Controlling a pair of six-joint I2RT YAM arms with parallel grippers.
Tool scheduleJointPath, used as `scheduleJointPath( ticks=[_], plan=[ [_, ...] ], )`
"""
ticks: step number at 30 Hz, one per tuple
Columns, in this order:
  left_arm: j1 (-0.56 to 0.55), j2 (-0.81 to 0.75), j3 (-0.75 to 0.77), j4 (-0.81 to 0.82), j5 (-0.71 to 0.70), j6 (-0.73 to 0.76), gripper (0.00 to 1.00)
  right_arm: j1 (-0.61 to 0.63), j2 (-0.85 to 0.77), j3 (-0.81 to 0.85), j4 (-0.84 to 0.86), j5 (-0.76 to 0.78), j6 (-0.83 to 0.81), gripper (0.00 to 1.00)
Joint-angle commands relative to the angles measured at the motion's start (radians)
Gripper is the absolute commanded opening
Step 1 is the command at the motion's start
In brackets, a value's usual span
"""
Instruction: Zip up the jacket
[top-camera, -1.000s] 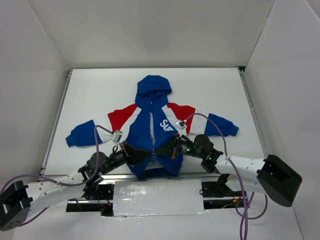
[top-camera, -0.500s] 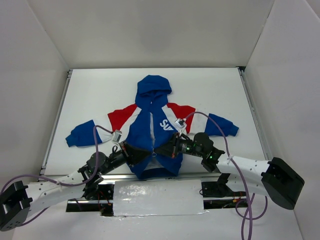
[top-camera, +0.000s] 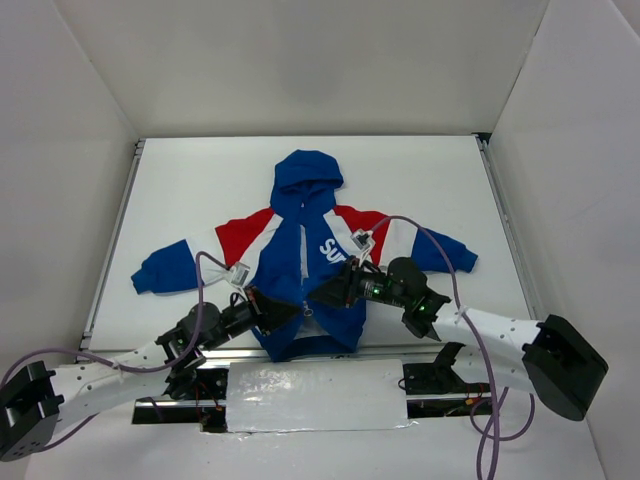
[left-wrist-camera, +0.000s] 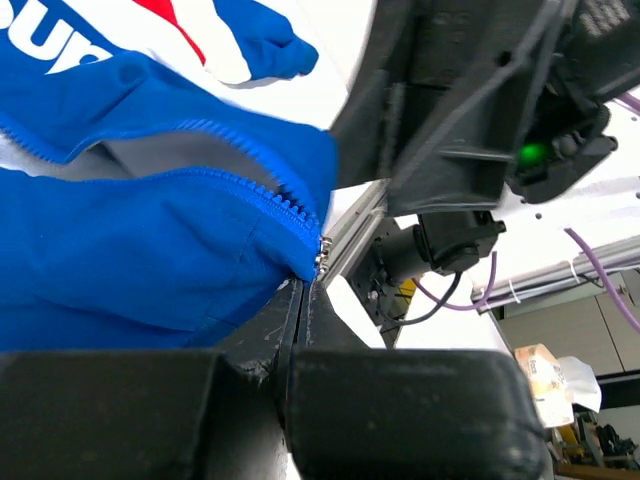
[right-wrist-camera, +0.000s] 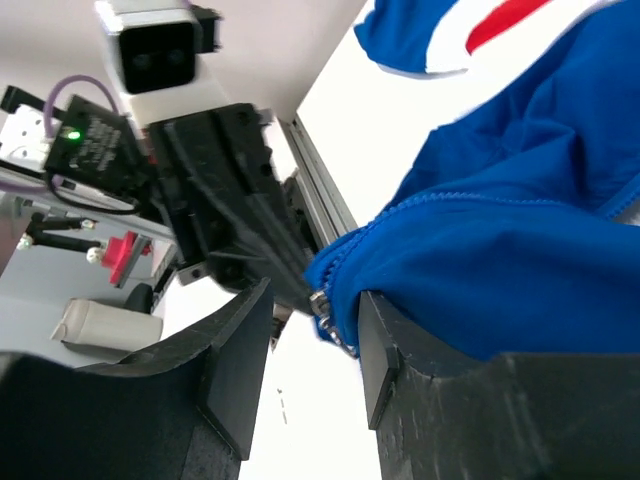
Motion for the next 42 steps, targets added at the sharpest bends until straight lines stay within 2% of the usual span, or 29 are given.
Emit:
scheduleJointPath(
  ticks=[1, 9, 11, 12, 13, 16, 23, 29, 34, 42],
  plan=[
    [-0.008, 0.009, 0.029, 0.034, -0.005, 0.001, 0.0, -0.006, -0.08, -0.005, -0.005, 0.035, -0.033, 0.47],
    [-0.004, -0.036, 0.018, 0.057, -0.007, -0.006, 0.0, -0.003, -0.124, -0.099, 0.042, -0.057, 0.013, 0.5],
    [-0.004, -0.028, 0.027, 0.052, -0.007, -0.005, 0.0, -0.003, -0.138, -0.117, 0.041, -0.051, 0.024, 0.63],
    [-0.004, -0.027, 0.029, 0.052, -0.007, -0.005, 0.0, 0.0, -0.146, -0.122, 0.032, -0.039, 0.029, 0.65],
    [-0.006, -0.024, 0.033, 0.054, -0.007, -0.005, 0.0, 0.001, -0.162, -0.125, -0.008, -0.002, 0.033, 0.71],
    [-0.004, -0.017, 0.037, 0.057, -0.007, -0.005, 0.0, 0.011, -0.204, -0.149, -0.034, 0.029, 0.035, 0.7],
    [-0.003, 0.004, 0.049, 0.084, -0.007, -0.005, 0.0, 0.035, -0.192, -0.157, 0.059, -0.072, 0.076, 0.57],
    [-0.001, 0.009, 0.066, 0.077, -0.007, -0.009, 0.0, 0.096, -0.094, -0.14, 0.171, -0.092, 0.128, 0.58],
    [0.0, -0.004, 0.078, 0.057, -0.007, -0.011, 0.0, 0.15, -0.043, -0.128, 0.191, -0.052, 0.124, 0.6],
    [-0.001, -0.01, 0.067, 0.063, -0.007, -0.023, 0.0, 0.15, -0.029, -0.125, 0.162, 0.064, 0.07, 0.61]
  ],
)
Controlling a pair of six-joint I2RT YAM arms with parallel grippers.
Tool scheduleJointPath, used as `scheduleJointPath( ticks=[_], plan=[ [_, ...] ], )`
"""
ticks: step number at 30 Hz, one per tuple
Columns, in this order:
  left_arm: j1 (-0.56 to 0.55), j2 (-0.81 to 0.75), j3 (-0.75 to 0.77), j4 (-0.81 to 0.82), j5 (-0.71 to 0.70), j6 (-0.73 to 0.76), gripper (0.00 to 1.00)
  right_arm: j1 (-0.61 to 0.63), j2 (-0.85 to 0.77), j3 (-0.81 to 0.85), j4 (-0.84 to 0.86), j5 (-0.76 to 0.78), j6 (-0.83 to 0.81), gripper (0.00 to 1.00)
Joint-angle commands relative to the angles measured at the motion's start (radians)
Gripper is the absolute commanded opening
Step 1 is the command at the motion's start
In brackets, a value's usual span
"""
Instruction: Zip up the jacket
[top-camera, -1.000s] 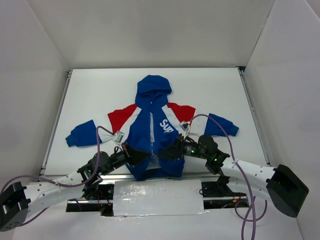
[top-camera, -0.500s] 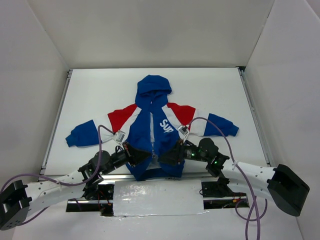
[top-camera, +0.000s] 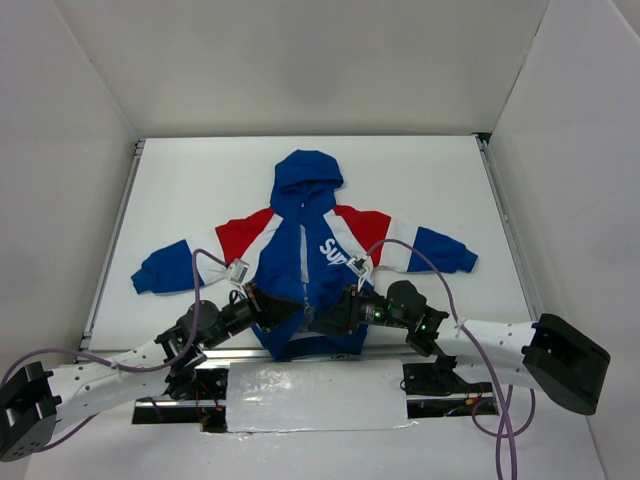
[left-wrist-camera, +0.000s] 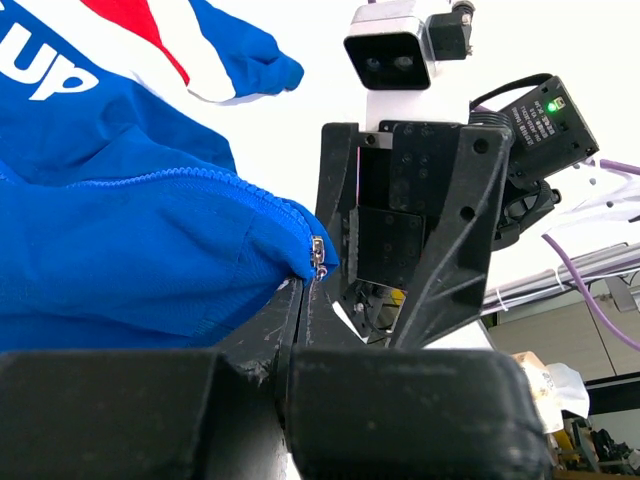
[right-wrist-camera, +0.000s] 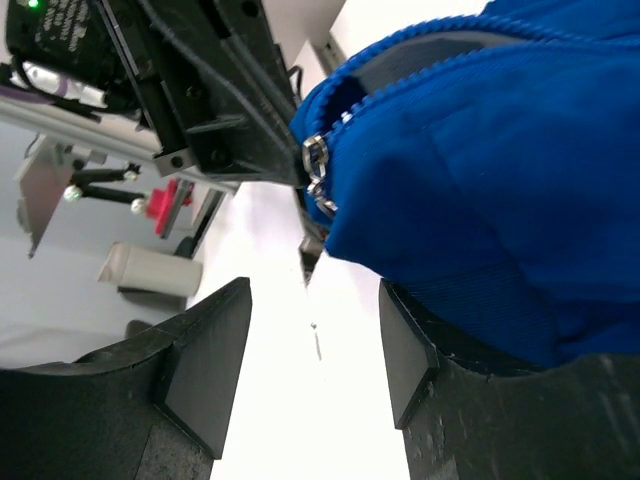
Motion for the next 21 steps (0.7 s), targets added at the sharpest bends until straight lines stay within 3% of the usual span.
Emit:
scheduleJointPath(
  ticks=[1, 15, 21],
  plan=[
    [0.0, -0.006, 0.035, 0.068, 0.002, -0.021, 0.0, 0.005, 0.016, 0.036, 0.056, 0.062, -0.043, 0.61],
    [0.001, -0.003, 0.021, 0.067, 0.002, -0.045, 0.0, 0.006, 0.126, 0.099, 0.149, 0.072, -0.046, 0.59],
    [0.003, -0.015, 0.014, 0.044, 0.002, -0.044, 0.0, 0.006, 0.091, 0.104, 0.122, 0.058, -0.058, 0.39]
  ],
)
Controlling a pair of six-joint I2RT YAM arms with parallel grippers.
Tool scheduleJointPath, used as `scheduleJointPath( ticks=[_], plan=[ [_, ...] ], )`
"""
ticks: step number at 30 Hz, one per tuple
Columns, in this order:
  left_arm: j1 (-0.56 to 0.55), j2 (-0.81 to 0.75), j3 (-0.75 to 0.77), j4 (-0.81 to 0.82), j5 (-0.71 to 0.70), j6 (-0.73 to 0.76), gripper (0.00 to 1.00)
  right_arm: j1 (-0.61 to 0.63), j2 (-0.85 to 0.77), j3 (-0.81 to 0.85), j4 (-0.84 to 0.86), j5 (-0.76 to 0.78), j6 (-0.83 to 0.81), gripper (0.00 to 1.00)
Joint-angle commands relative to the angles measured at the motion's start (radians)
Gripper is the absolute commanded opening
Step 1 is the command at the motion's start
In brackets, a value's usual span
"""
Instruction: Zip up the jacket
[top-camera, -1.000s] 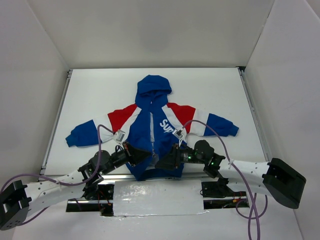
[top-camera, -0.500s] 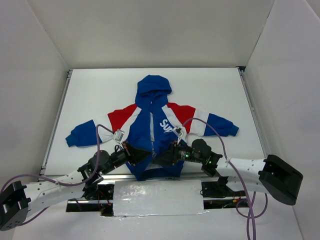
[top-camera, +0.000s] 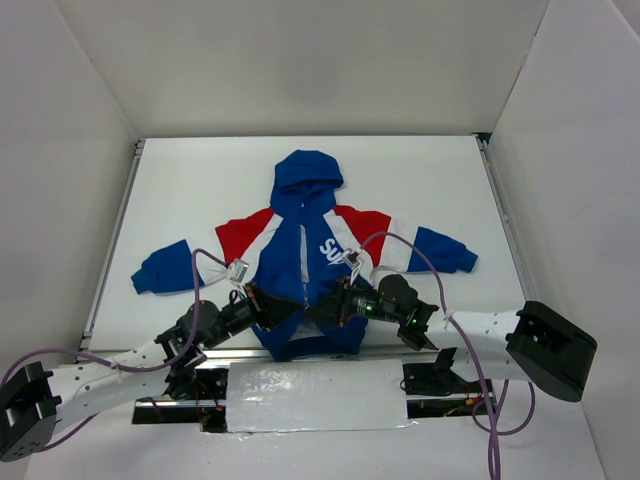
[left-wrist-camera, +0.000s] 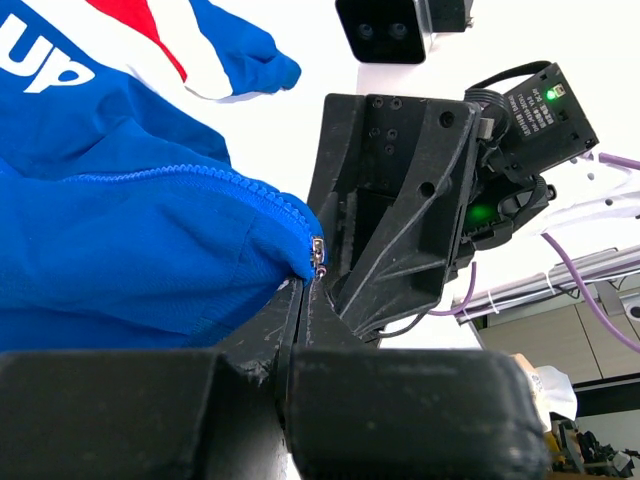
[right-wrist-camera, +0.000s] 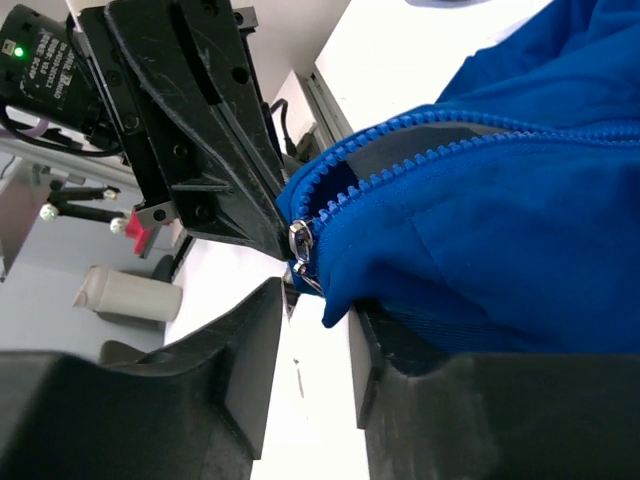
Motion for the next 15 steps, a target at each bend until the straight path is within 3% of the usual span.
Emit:
scheduleJointPath(
  ticks=[1, 5, 8, 11, 13, 15],
  plan=[
    [0.001, -0.019, 0.011, 0.044, 0.002, -0.017, 0.0, 0.005, -0.034, 0.039, 0.051, 0.003, -0.014, 0.33],
    [0.002, -0.021, 0.004, 0.05, 0.002, -0.02, 0.0, 0.006, -0.051, 0.033, 0.04, 0.004, -0.019, 0.28],
    [0.002, -0.015, 0.004, 0.052, 0.002, -0.019, 0.0, 0.005, -0.052, 0.034, 0.026, 0.01, -0.021, 0.14],
    [0.002, -0.016, 0.008, 0.049, 0.002, -0.016, 0.0, 0.005, -0.051, 0.034, 0.019, 0.02, -0.017, 0.11],
    [0.002, -0.018, 0.006, 0.047, 0.002, -0.01, 0.0, 0.005, -0.051, 0.034, 0.013, 0.033, -0.007, 0.0],
    [0.002, -0.018, 0.005, 0.043, 0.002, -0.003, 0.0, 0.005, -0.054, 0.039, 0.01, 0.038, 0.028, 0.0]
  ],
)
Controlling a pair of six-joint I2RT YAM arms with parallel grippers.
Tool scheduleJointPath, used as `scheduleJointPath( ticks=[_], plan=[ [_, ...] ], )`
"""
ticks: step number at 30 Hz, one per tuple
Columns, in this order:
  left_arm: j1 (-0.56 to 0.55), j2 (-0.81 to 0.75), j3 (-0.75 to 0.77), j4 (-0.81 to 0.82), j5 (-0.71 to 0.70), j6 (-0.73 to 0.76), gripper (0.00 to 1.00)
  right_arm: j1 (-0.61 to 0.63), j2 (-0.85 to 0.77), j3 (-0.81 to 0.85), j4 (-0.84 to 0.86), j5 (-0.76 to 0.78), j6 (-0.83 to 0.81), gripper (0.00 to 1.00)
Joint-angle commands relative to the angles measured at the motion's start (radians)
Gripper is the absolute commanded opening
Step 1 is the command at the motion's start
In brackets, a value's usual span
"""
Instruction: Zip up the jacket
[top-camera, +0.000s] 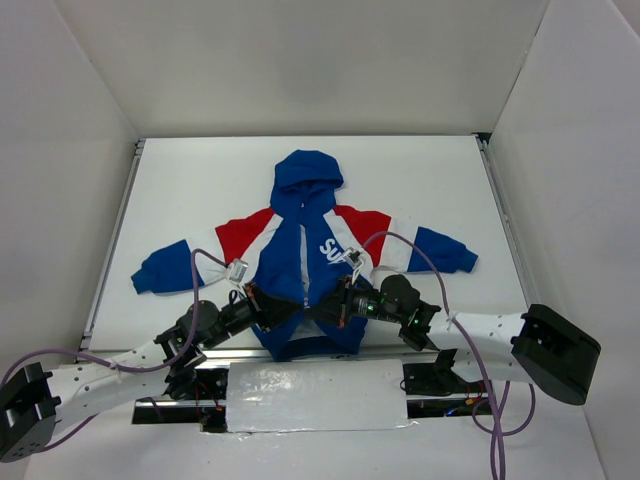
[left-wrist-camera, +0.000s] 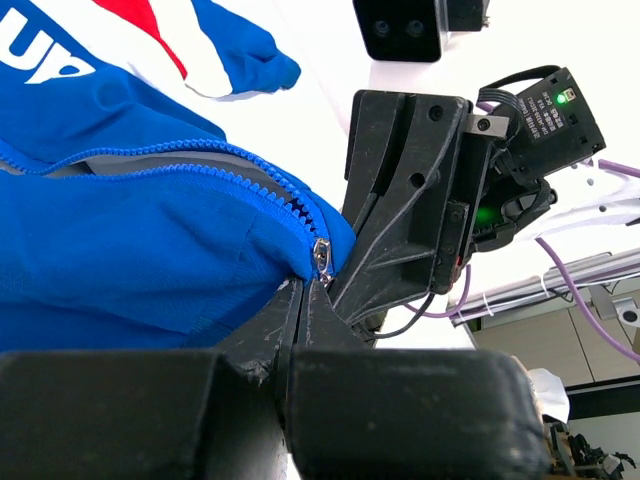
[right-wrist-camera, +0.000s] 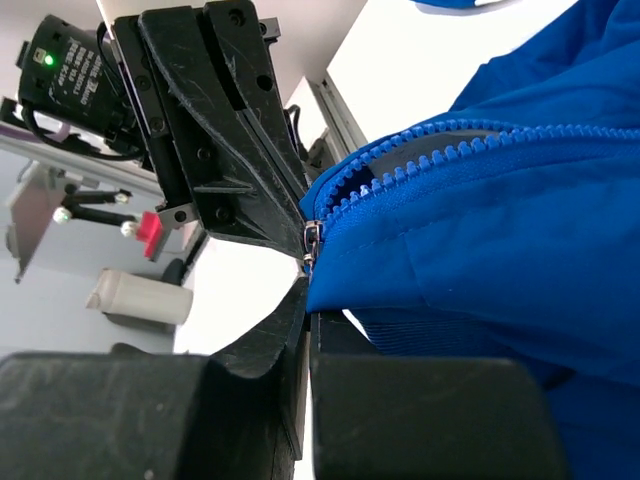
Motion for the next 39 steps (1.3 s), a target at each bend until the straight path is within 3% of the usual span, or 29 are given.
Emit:
scheduleJointPath(
  ticks=[1, 8, 14, 16, 20, 22, 26, 30, 35, 39],
  plan=[
    [0.002, -0.011, 0.002, 0.056, 0.004, 0.022, 0.0, 0.005, -0.026, 0.042, 0.014, 0.03, 0.045, 0.0],
    [0.002, -0.003, -0.018, 0.079, 0.004, 0.078, 0.0, 0.026, -0.057, 0.077, -0.061, 0.087, 0.411, 0.0],
    [0.002, 0.005, -0.02, 0.077, 0.008, 0.117, 0.0, 0.039, -0.083, 0.242, -0.463, 0.148, 0.57, 0.0],
    [0.002, 0.0, -0.02, 0.067, 0.013, 0.131, 0.0, 0.043, -0.079, 0.357, -0.74, 0.189, 0.629, 0.0],
    [0.002, -0.014, -0.017, 0.034, 0.005, 0.155, 0.0, 0.046, -0.077, 0.448, -0.943, 0.217, 0.696, 0.0],
    [0.0, -0.02, -0.017, 0.025, 0.004, 0.163, 0.0, 0.048, -0.069, 0.462, -0.968, 0.214, 0.694, 0.04],
    [0.002, -0.035, -0.009, 0.007, 0.004, 0.178, 0.0, 0.048, -0.06, 0.435, -0.922, 0.177, 0.72, 0.02],
    [0.0, -0.034, -0.003, -0.015, 0.005, 0.203, 0.0, 0.048, -0.039, 0.477, -1.025, 0.147, 0.773, 0.0],
    [0.0, -0.024, -0.017, 0.008, 0.025, 0.221, 0.0, 0.046, -0.069, 0.508, -1.13, 0.134, 0.912, 0.0],
    [0.002, -0.003, -0.023, 0.033, 0.048, 0.241, 0.0, 0.048, -0.108, 0.485, -1.115, 0.139, 1.024, 0.02]
  ],
)
